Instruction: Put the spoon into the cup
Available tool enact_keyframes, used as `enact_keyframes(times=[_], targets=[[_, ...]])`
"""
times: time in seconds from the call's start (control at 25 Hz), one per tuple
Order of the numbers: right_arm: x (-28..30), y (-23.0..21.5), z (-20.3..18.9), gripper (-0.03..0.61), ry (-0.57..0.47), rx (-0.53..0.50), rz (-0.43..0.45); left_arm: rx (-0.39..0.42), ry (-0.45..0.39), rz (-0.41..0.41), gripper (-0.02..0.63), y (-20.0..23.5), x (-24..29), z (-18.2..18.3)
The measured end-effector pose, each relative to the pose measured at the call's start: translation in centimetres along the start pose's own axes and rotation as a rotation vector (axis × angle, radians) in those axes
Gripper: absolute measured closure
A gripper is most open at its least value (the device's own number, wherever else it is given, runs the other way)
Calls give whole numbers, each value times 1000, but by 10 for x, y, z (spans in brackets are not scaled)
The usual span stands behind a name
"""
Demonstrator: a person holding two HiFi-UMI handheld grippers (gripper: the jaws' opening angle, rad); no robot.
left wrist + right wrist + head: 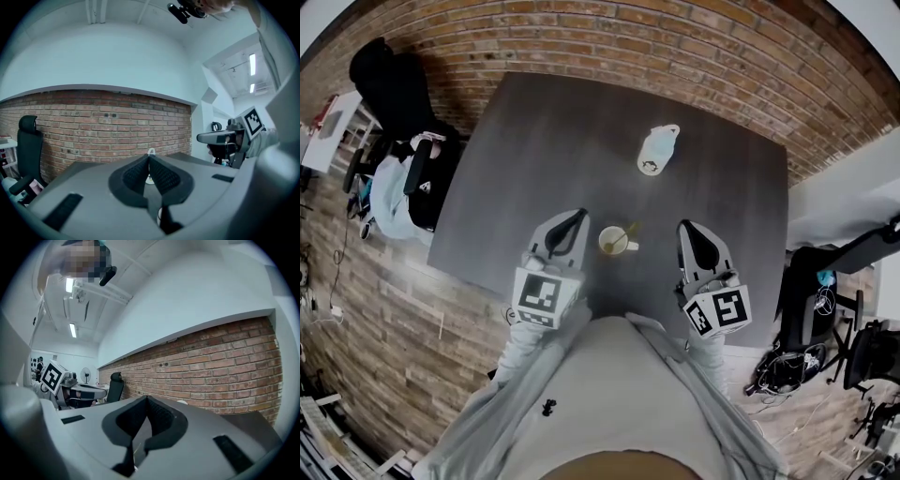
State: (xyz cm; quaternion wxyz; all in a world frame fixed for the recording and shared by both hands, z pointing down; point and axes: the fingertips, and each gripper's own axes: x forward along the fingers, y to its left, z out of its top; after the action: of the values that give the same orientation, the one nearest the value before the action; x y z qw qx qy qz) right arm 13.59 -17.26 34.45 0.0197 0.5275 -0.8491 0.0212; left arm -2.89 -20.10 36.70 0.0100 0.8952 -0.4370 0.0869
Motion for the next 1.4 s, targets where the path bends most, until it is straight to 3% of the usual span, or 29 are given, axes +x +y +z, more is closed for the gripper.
enact_keyframes(times=[0.68,1.4], targets=[[-2,-5,-7,561,0,63,-4,-17,13,19,594,-1,0,-8],[3,-2,-19,561,35,58,23,-24,25,33,594,3,3,-14]])
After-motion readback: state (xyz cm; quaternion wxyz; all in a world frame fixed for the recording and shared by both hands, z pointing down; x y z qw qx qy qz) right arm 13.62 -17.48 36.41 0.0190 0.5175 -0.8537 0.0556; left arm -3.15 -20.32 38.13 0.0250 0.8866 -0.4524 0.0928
